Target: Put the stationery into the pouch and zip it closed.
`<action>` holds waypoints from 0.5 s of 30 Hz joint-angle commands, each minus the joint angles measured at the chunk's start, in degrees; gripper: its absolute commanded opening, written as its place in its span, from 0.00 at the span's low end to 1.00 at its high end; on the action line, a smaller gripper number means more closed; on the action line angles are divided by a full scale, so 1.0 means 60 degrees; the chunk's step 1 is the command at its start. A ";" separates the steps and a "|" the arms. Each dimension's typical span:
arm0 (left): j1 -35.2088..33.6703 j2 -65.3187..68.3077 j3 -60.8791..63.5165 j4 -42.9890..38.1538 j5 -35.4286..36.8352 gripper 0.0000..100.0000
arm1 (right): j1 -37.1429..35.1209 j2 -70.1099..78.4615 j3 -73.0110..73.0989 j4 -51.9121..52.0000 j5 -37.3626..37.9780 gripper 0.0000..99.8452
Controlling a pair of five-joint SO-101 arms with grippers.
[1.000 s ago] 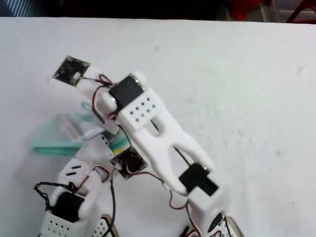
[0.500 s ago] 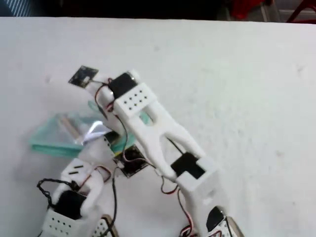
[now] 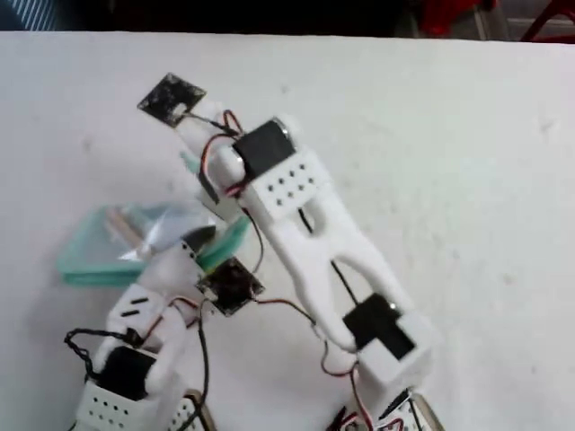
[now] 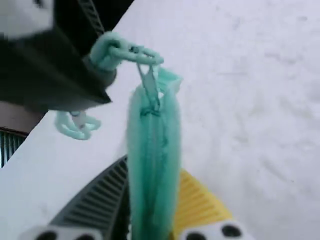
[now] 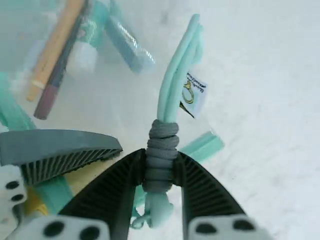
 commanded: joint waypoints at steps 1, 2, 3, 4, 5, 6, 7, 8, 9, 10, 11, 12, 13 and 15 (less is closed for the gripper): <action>0.0168 -0.0095 -0.1187 -0.0396 0.1407 0.02 | 0.0095 -0.1443 -0.0410 0.0183 -0.0630 0.02; 0.0271 -0.0095 -0.1421 -0.0396 0.1788 0.02 | 0.0110 -0.1648 -0.0396 0.0183 -0.0777 0.02; 0.0432 -0.0095 -0.1626 -0.0381 0.2110 0.02 | 0.0125 -0.1853 -0.0396 0.0183 -0.0894 0.02; 0.0652 -0.0095 -0.1802 -0.0366 0.2403 0.02 | 0.0139 -0.2059 -0.0396 0.0183 -0.1026 0.02; 0.0886 -0.0095 -0.1978 -0.0381 0.2623 0.02 | 0.0154 -0.2249 -0.0425 0.0183 -0.1128 0.02; 0.1136 -0.0095 -0.2139 -0.0410 0.2813 0.02 | 0.0139 -0.2484 -0.0425 0.0183 -0.1216 0.02; 0.1370 -0.0095 -0.2330 -0.0425 0.2960 0.02 | 0.0110 -0.2747 -0.0410 0.0183 -0.1245 0.02; 0.1560 -0.0095 -0.2549 -0.0469 0.3092 0.02 | 0.0095 -0.2982 -0.0396 0.0183 -0.1289 0.02; 0.1707 -0.0095 -0.2769 -0.0571 0.3194 0.02 | 0.0095 -0.3187 -0.0396 0.0183 -0.1289 0.02; 0.1839 -0.0095 -0.2974 -0.0674 0.3341 0.02 | 0.0095 -0.3377 -0.0396 0.0183 -0.1289 0.02; 0.1912 -0.0095 -0.3179 -0.0791 0.3502 0.02 | 0.0095 -0.3538 -0.0396 0.0183 -0.1289 0.02; 0.1956 -0.0095 -0.3370 -0.0835 0.3692 0.02 | 0.0095 -0.3685 -0.0396 0.0183 -0.1289 0.02; 0.1971 -0.0095 -0.3531 -0.0864 0.3941 0.02 | 0.0095 -0.3788 -0.0396 0.0183 -0.1289 0.02; 0.1927 -0.0095 -0.3780 -0.0864 0.4527 0.02 | 0.0095 -0.3978 -0.0396 0.0110 -0.1392 0.02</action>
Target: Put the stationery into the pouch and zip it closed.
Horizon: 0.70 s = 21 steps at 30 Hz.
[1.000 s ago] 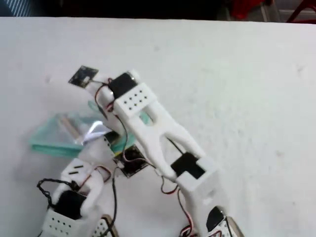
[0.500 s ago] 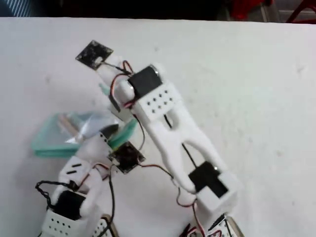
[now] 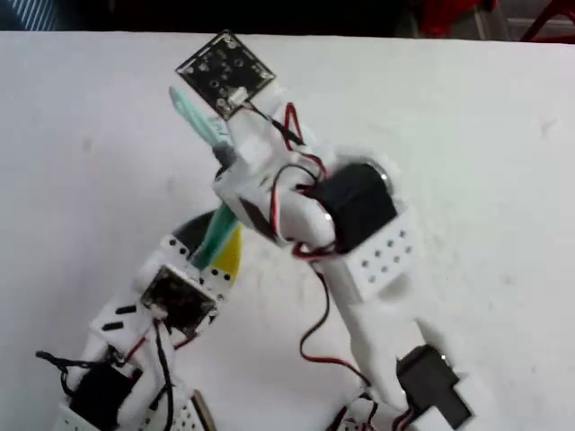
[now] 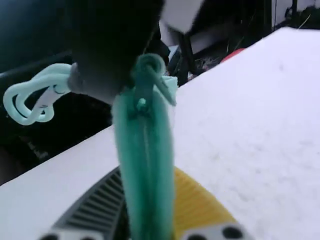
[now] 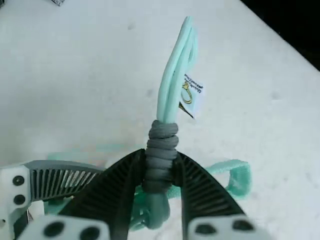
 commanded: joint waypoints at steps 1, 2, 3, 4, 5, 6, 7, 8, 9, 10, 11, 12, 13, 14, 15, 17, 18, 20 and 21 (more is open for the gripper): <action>0.0154 -0.0110 -0.1070 -0.0469 0.1084 0.02 | 0.0110 -0.0623 -0.0381 0.0022 -0.0425 0.02; 0.0154 -0.0110 -0.1143 -0.0469 0.1407 0.02 | 0.0125 -0.0681 -0.0381 -0.0081 -0.0615 0.02; 0.0154 -0.0110 -0.1201 -0.0440 0.1700 0.02 | 0.0125 -0.0740 -0.0381 -0.0168 -0.0733 0.02; 0.0168 -0.0110 -0.1216 -0.0425 0.1934 0.02 | 0.0081 -0.0828 -0.0381 -0.0242 -0.0791 0.02; 0.0154 -0.0110 -0.1201 -0.0410 0.2139 0.02 | 0.0081 -0.0901 -0.0381 -0.0315 -0.0806 0.02; 0.0125 -0.0110 -0.1143 -0.0381 0.2300 0.02 | 0.0081 -0.0960 -0.0381 -0.0388 -0.0821 0.02; 0.0110 -0.0110 -0.1040 -0.0293 0.2447 0.02 | 0.0081 -0.1004 -0.0381 -0.0462 -0.0821 0.02; 0.0110 -0.0110 -0.0967 -0.0161 0.2535 0.02 | 0.0066 -0.1033 -0.0381 -0.0535 -0.0821 0.02; 0.0110 -0.0110 -0.0923 -0.0044 0.2593 0.02 | 0.0066 -0.1077 -0.0381 -0.0608 -0.0821 0.02; 0.0110 -0.0110 -0.0908 0.0132 0.2608 0.02 | 0.0066 -0.1092 -0.0381 -0.0681 -0.0821 0.02; 0.0110 -0.0110 -0.0908 0.0293 0.2593 0.02 | 0.0066 -0.1062 -0.0366 -0.0740 -0.0821 0.02; 0.0110 -0.0110 -0.0908 0.0396 0.2564 0.02 | 0.0066 -0.1018 -0.0366 -0.0769 -0.0821 0.02; 0.0110 -0.0110 -0.0923 0.0498 0.2564 0.02 | 0.0066 -0.0960 -0.0366 -0.0769 -0.0821 0.02; 0.0110 -0.0110 -0.0938 0.0601 0.2564 0.02 | 0.0066 -0.0857 -0.0366 -0.0769 -0.0835 0.02; 0.0110 -0.0110 -0.0982 0.0689 0.2564 0.02 | 0.0066 -0.0784 -0.0366 -0.0769 -0.0835 0.02; 0.0110 -0.0110 -0.1187 0.0952 0.2564 0.02 | 0.0066 -0.0711 -0.0366 -0.0711 -0.1011 0.02; 0.0110 -0.0110 -0.1319 0.1099 0.2564 0.03 | 0.0081 -0.0711 -0.0366 -0.0696 -0.1158 0.02; 0.0110 -0.0110 -0.1538 0.1436 0.2564 0.06 | 0.0110 -0.0711 -0.0366 -0.0593 -0.1348 0.02; 0.0110 -0.0110 -0.1641 0.1641 0.2564 0.08 | 0.0066 -0.0711 -0.0366 -0.0549 -0.1363 0.02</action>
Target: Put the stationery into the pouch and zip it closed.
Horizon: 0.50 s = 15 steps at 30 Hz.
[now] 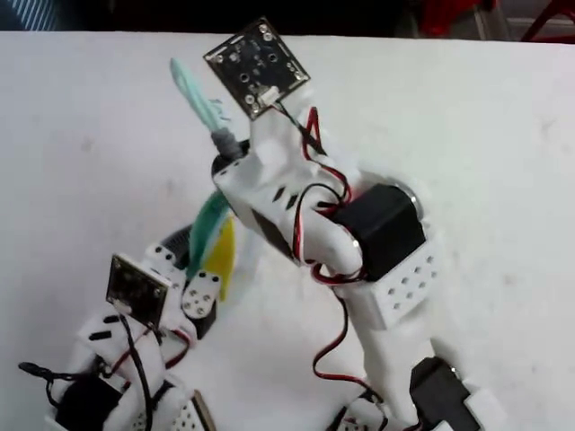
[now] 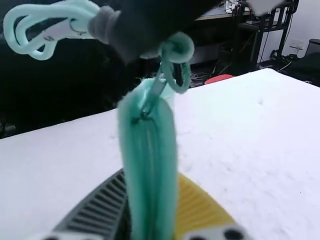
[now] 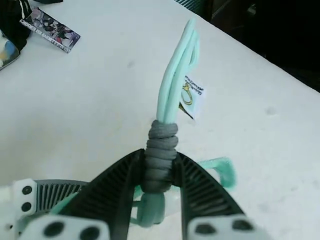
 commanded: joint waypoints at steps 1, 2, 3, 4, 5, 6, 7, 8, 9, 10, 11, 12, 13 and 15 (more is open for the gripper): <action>0.0051 -0.0095 -0.0835 0.0601 0.0132 0.11 | 0.0095 -0.0037 -0.0308 -0.0022 -0.0220 0.02; 0.0051 -0.0095 -0.0894 0.0806 0.0132 0.13 | 0.0081 -0.0037 -0.0308 0.0037 -0.0220 0.02; 0.0051 -0.0095 -0.0967 0.0982 0.0132 0.15 | 0.0051 -0.0037 -0.0308 0.0066 -0.0220 0.02; 0.0051 -0.0095 -0.1026 0.1099 0.0117 0.15 | -0.0022 -0.0037 -0.0308 0.0081 -0.0220 0.02; 0.0051 -0.0095 -0.1055 0.1187 0.0117 0.15 | -0.0037 -0.0037 -0.0308 0.0139 -0.0220 0.02; 0.0051 -0.0095 -0.1099 0.1231 0.0029 0.15 | -0.0037 -0.0037 -0.0308 0.0198 -0.0220 0.02; 0.0051 -0.0095 -0.1099 0.1245 -0.0205 0.15 | -0.0051 -0.0037 -0.0308 0.0227 -0.0220 0.02; 0.0051 -0.0095 -0.1055 0.1245 -0.0484 0.15 | -0.0051 -0.0037 -0.0308 0.0286 -0.0220 0.02; 0.0051 -0.0095 -0.1026 0.1245 -0.0703 0.15 | -0.0051 -0.0037 -0.0308 0.0344 -0.0220 0.02; 0.0051 -0.0095 -0.1011 0.1275 -0.0850 0.15 | -0.0051 -0.0037 -0.0308 0.0359 -0.0220 0.02; 0.0051 -0.0095 -0.1026 0.1407 -0.0908 0.15 | -0.0022 -0.0037 -0.0308 0.0403 -0.0220 0.02; 0.0051 -0.0095 -0.1084 0.1626 -0.0923 0.15 | -0.0022 -0.0037 -0.0322 0.0476 -0.0220 0.02; 0.0051 -0.0095 -0.1114 0.1788 -0.0952 0.15 | -0.0022 -0.0037 -0.0322 0.0491 -0.0220 0.02; 0.0051 -0.0095 -0.1128 0.2007 -0.0952 0.15 | -0.0022 -0.0037 -0.0322 0.0535 -0.0220 0.02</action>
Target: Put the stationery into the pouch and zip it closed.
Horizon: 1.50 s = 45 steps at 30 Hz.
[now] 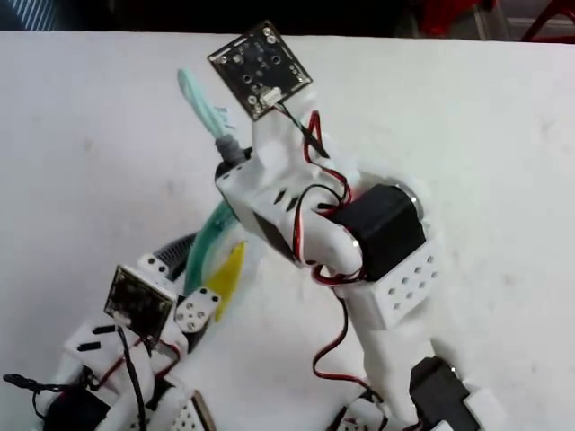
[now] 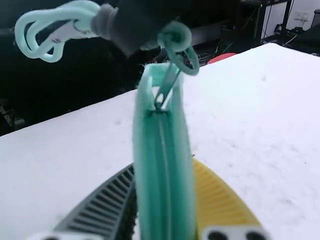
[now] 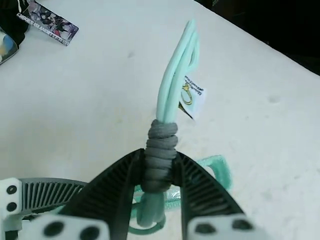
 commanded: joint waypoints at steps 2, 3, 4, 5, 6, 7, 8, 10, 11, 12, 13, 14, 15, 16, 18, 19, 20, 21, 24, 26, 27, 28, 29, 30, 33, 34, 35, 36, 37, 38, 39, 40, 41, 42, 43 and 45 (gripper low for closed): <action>0.0081 0.0037 -0.0498 0.0293 -0.0161 0.15 | -0.0007 -0.0037 -0.0322 0.0139 -0.0073 0.02; 0.0081 0.0037 -0.0498 0.0278 -0.0161 0.15 | -0.0037 -0.0037 -0.0322 0.0139 -0.0073 0.02; 0.0081 0.0037 -0.0498 0.0278 -0.0161 0.15 | -0.0051 -0.0037 -0.0352 0.0139 -0.0073 0.02; 0.0081 0.0037 -0.0498 0.0278 -0.0161 0.15 | -0.0051 -0.0037 -0.0366 0.0139 -0.0073 0.02; 0.0081 0.0037 -0.0498 0.0278 -0.0161 0.15 | -0.0051 -0.0037 -0.0381 0.0154 -0.0073 0.02; 0.0081 0.0037 -0.0498 0.0278 -0.0161 0.15 | -0.0051 -0.0037 -0.0381 0.0154 -0.0073 0.02; 0.0081 0.0037 -0.0498 0.0278 -0.0176 0.15 | -0.0051 -0.0037 -0.0381 0.0154 -0.0073 0.02; 0.0081 0.0037 -0.0498 0.0278 -0.0176 0.15 | -0.0051 -0.0037 -0.0381 0.0154 -0.0073 0.02; 0.0081 0.0037 -0.0498 0.0278 -0.0176 0.15 | -0.0051 -0.0037 -0.0381 0.0154 -0.0073 0.02; 0.0081 0.0037 -0.0498 0.0278 -0.0176 0.15 | -0.0051 -0.0037 -0.0381 0.0154 -0.0073 0.02; 0.0081 0.0037 -0.0498 0.0278 -0.0176 0.15 | -0.0051 -0.0037 -0.0396 0.0139 -0.0073 0.02; 0.0081 0.0037 -0.0484 0.0278 -0.0176 0.15 | -0.0051 -0.0037 -0.0396 0.0125 -0.0073 0.02; 0.0081 0.0037 -0.0454 0.0278 -0.0176 0.15 | -0.0051 -0.0037 -0.0396 0.0110 -0.0073 0.02; 0.0081 0.0037 -0.0440 0.0278 -0.0176 0.15 | -0.0051 -0.0037 -0.0396 0.0095 -0.0073 0.02; 0.0081 0.0037 -0.0440 0.0278 -0.0176 0.15 | -0.0051 -0.0037 -0.0396 0.0095 -0.0073 0.02; 0.0081 0.0037 -0.0440 0.0278 -0.0176 0.15 | -0.0051 -0.0037 -0.0396 0.0095 -0.0073 0.02; 0.0081 0.0037 -0.0440 0.0264 -0.0176 0.15 | -0.0051 -0.0037 -0.0396 0.0095 -0.0073 0.02; 0.0081 0.0037 -0.0454 0.0264 -0.0161 0.15 | -0.0022 -0.0037 -0.0396 0.0110 -0.0059 0.02; 0.0081 0.0037 -0.0484 0.0264 -0.0161 0.15 | -0.0007 -0.0037 -0.0396 0.0110 -0.0059 0.02; 0.0081 0.0037 -0.0440 0.0132 -0.0161 0.15 | -0.0022 -0.0095 -0.0396 0.0095 -0.0059 0.02; 0.0081 0.0037 -0.0425 0.0073 -0.0161 0.14 | -0.0022 -0.0154 -0.0396 0.0081 -0.0059 0.02; 0.0081 0.0037 -0.0425 0.0059 -0.0161 0.13 | -0.0037 -0.0227 -0.0396 0.0007 -0.0059 0.02; 0.0095 0.0037 -0.0440 0.0059 -0.0161 0.11 | -0.0037 -0.0300 -0.0396 -0.0066 -0.0059 0.02; 0.0139 0.0037 -0.0440 0.0059 -0.0161 0.09 | -0.0037 -0.0374 -0.0396 -0.0139 -0.0059 0.02; 0.0139 0.0037 -0.0484 0.0059 -0.0176 0.07 | -0.0022 -0.0520 -0.0352 -0.0330 -0.0059 0.02; 0.0139 0.0037 -0.0484 0.0059 -0.0176 0.07 | -0.0007 -0.0535 -0.0322 -0.0388 -0.0059 0.02; 0.0154 0.0037 -0.0484 0.0073 -0.0176 0.06 | 0.0007 -0.0535 -0.0322 -0.0403 -0.0044 0.02; 0.0154 0.0037 -0.0484 0.0088 -0.0176 0.06 | 0.0007 -0.0520 -0.0322 -0.0403 -0.0029 0.02; 0.0154 0.0037 -0.0484 0.0088 -0.0176 0.06 | 0.0022 -0.0505 -0.0293 -0.0462 -0.0015 0.02; 0.0154 0.0037 -0.0469 0.0088 -0.0176 0.06 | 0.0037 -0.0505 -0.0249 -0.0476 -0.0015 0.02; 0.0154 0.0037 -0.0454 0.0088 -0.0176 0.06 | 0.0139 -0.0505 -0.0132 -0.0637 0.0000 0.02; 0.0154 0.0037 -0.0440 0.0073 -0.0176 0.05 | 0.0300 -0.0535 0.0029 -0.0872 0.0000 0.02; 0.0154 0.0037 -0.0440 0.0073 -0.0176 0.03 | 0.0491 -0.0564 0.0220 -0.1179 0.0000 0.02; 0.0154 0.0037 -0.0454 0.0073 -0.0220 0.02 | 0.0725 -0.0564 0.0440 -0.1502 0.0000 0.02; 0.0154 0.0037 -0.0469 0.0073 -0.0381 0.02 | 0.0960 -0.0579 0.0689 -0.1795 0.0000 0.02; 0.0154 0.0037 -0.0440 0.0073 -0.0542 0.02 | 0.1385 -0.0579 0.1260 -0.2366 0.0000 0.02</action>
